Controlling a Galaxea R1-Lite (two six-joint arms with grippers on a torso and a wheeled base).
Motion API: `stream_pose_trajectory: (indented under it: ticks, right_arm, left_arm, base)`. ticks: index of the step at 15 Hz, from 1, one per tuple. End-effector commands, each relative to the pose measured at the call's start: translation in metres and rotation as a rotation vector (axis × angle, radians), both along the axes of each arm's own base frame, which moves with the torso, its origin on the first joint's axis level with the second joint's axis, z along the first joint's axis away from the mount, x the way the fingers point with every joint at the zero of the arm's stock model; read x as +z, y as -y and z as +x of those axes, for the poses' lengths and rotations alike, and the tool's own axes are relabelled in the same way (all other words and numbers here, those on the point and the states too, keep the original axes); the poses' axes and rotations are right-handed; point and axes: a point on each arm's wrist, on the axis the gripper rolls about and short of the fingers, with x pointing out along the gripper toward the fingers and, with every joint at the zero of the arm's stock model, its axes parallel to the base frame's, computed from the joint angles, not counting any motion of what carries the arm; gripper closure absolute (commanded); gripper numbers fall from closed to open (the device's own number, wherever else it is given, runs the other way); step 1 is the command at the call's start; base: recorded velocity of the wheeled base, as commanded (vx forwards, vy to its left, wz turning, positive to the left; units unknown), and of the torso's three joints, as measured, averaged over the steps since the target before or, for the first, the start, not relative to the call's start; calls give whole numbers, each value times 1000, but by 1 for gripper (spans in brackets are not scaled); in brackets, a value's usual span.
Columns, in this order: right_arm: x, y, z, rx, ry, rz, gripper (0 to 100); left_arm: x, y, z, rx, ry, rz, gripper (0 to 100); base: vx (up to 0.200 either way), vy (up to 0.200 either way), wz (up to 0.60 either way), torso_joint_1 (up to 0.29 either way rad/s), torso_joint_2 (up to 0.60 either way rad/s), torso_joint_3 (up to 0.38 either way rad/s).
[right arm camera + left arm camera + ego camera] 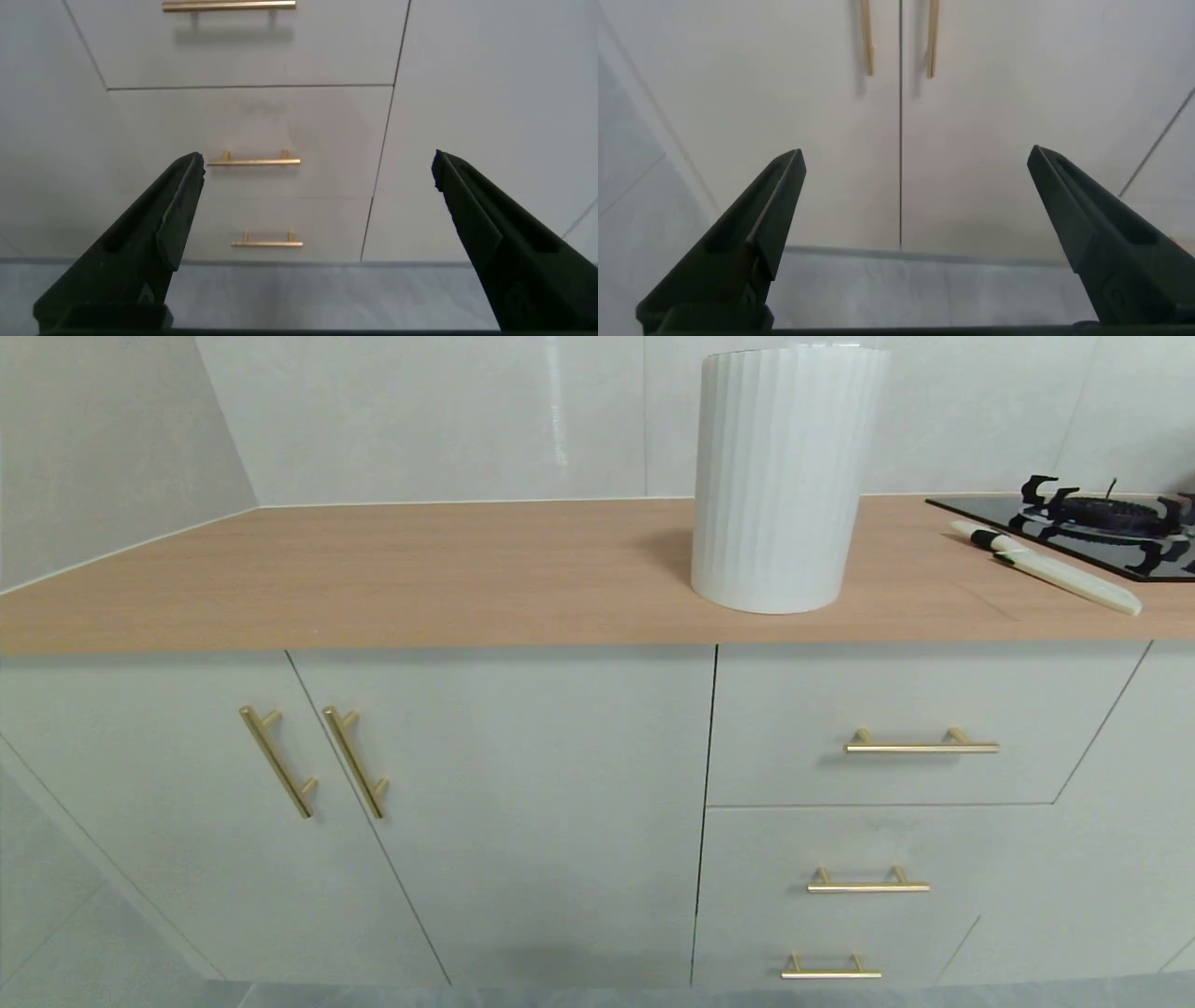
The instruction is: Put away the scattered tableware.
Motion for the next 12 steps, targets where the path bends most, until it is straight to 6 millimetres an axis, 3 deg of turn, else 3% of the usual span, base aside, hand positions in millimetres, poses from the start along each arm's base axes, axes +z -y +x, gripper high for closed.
stream_pose_trajectory:
  ticks: [1,8,12]
  right_arm:
    - [0,0,0,1,-3,0,0]
    - [0,0,0,1,-3,0,0]
    - [0,0,0,1,-3,0,0]
  left_arm:
    - [0,0,0,1,0,0,0]
    - [0,0,0,1,0,0,0]
    - [0,0,0,1,0,0,0]
  base:
    - [0,0,0,0,0,0]
    - [0,0,0,0,0,0]
    - [0,-200,0,1,4,2]
